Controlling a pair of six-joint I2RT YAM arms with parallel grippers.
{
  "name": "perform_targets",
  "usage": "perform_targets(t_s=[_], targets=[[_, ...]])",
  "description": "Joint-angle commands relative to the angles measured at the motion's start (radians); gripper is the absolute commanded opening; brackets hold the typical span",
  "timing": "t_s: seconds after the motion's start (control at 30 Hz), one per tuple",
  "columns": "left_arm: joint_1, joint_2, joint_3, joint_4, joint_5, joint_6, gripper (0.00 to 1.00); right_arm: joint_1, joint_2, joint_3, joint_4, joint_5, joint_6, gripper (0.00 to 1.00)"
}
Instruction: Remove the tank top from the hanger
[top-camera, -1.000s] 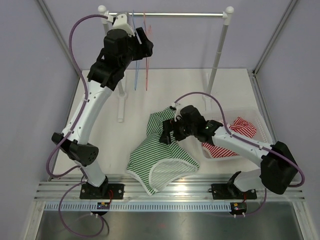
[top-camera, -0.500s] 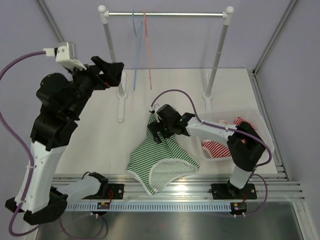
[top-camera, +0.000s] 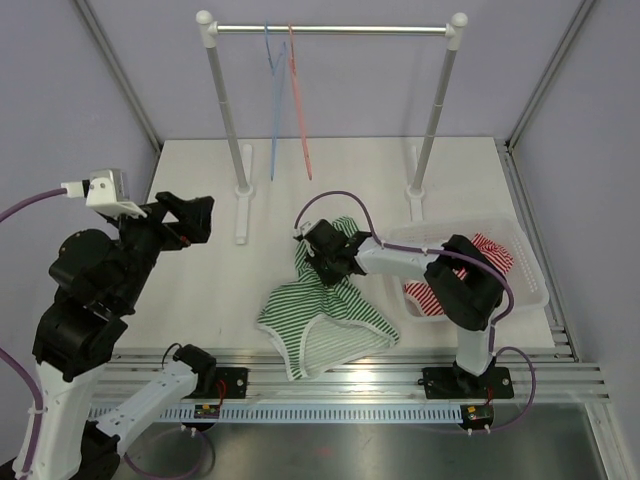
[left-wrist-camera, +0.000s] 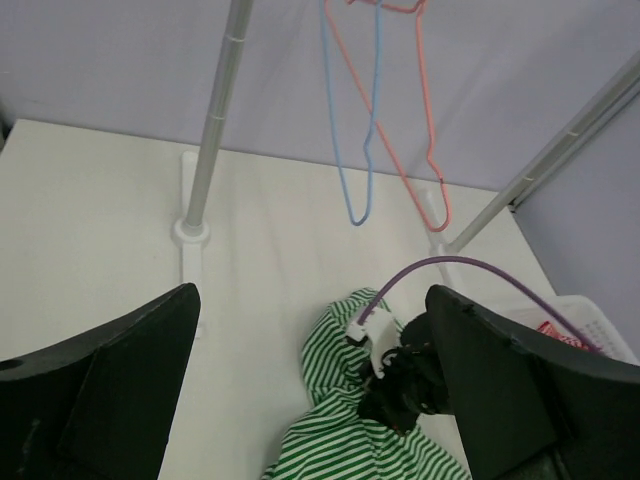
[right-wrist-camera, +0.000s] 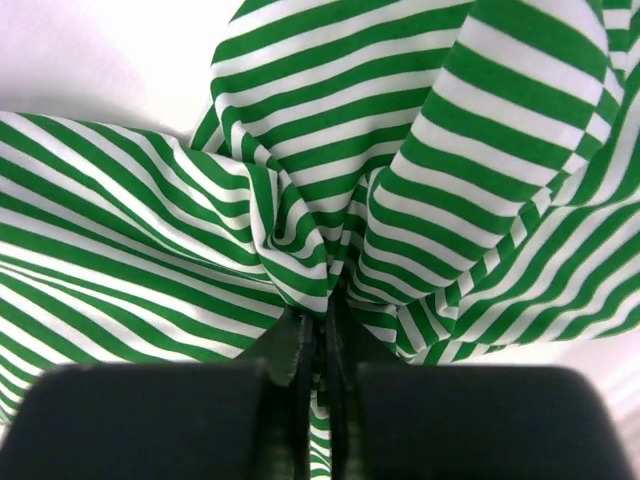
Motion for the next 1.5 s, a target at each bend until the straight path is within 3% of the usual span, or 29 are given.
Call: perform_targets(t_s=[0.0,0.13,0.3,0.43,0.6,0.8,0.93,1.03,1.33,1.47], targets=[[0.001,-0.051,-0.079,-0.039,-0.095,0.077,0.99,0.011,-0.089,-0.024,-0.001,0.024,-0.004,0.0],[0.001,-0.138,-0.233,-0.016,-0.167,0.122,0.99,0.01,-0.286,-0.014,-0.037,0.056,0.01,0.0],[0.002,-0.223,-0.418,0.037,-0.297,0.129,0.99,-0.003,-0.449,0.093,-0.188,0.278,0.033,0.0],[0.002,-0.212,-0.429,0.041,-0.279,0.131,0.99,-0.059,-0.546,0.196,-0.326,0.439,0.056,0.0],[0.002,-0.223,-0.44,0.05,-0.253,0.131,0.99,-0.222,-0.646,0.286,-0.444,0.59,0.061,0.0],[0.002,-0.246,-0.451,0.06,-0.236,0.132,0.99,-0.343,-0.747,0.257,-0.449,0.849,-0.002,0.0],[0.002,-0.26,-0.455,0.067,-0.227,0.131,0.99,-0.348,-0.813,0.178,-0.449,0.952,0.015,0.0],[0.002,-0.26,-0.455,0.072,-0.211,0.132,0.99,-0.349,-0.838,0.093,-0.461,0.935,0.07,0.0],[0.002,-0.264,-0.451,0.069,-0.199,0.132,0.99,-0.351,-0.839,-0.174,-0.49,0.514,0.376,0.0],[0.002,-0.264,-0.445,0.063,-0.207,0.132,0.99,-0.351,-0.922,-0.296,-0.36,0.306,0.504,0.0]])
